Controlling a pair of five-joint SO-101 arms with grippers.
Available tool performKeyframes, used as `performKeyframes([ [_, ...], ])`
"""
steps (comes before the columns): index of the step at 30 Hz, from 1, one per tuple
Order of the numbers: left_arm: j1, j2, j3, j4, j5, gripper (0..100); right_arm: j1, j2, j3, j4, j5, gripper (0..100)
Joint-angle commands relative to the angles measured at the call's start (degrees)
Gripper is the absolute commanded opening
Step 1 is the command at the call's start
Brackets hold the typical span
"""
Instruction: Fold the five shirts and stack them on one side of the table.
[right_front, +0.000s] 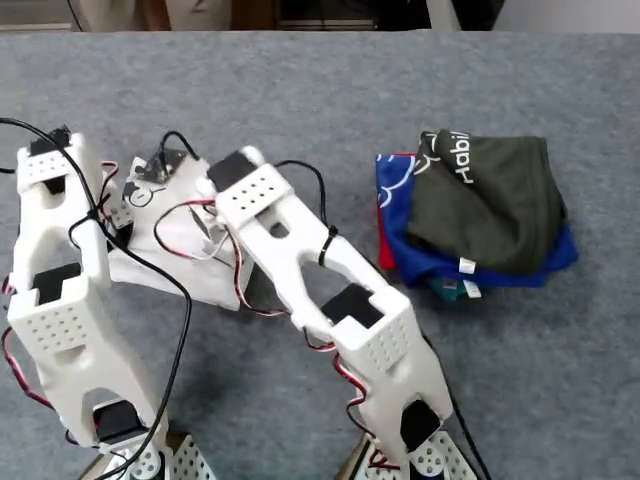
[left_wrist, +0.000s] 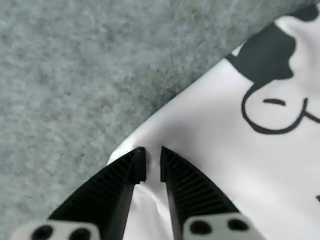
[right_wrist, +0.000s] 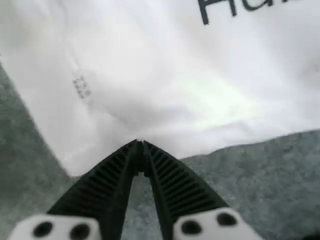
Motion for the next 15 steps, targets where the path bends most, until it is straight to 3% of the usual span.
performKeyframes([
  [1,-1.14,-3.3,0.79,-2.29,-0.18,7,1.27,-1.45,3.65,-3.25,-0.26,0.5],
  [9,-2.9,3.47,-3.25,-2.81,-0.18,7,4.79,-0.22,6.46,-3.43,-0.18,0.5],
  [15,-2.9,7.34,-11.08,2.73,-0.18,7,0.13,-5.76,2.42,1.32,-0.26,0.5],
])
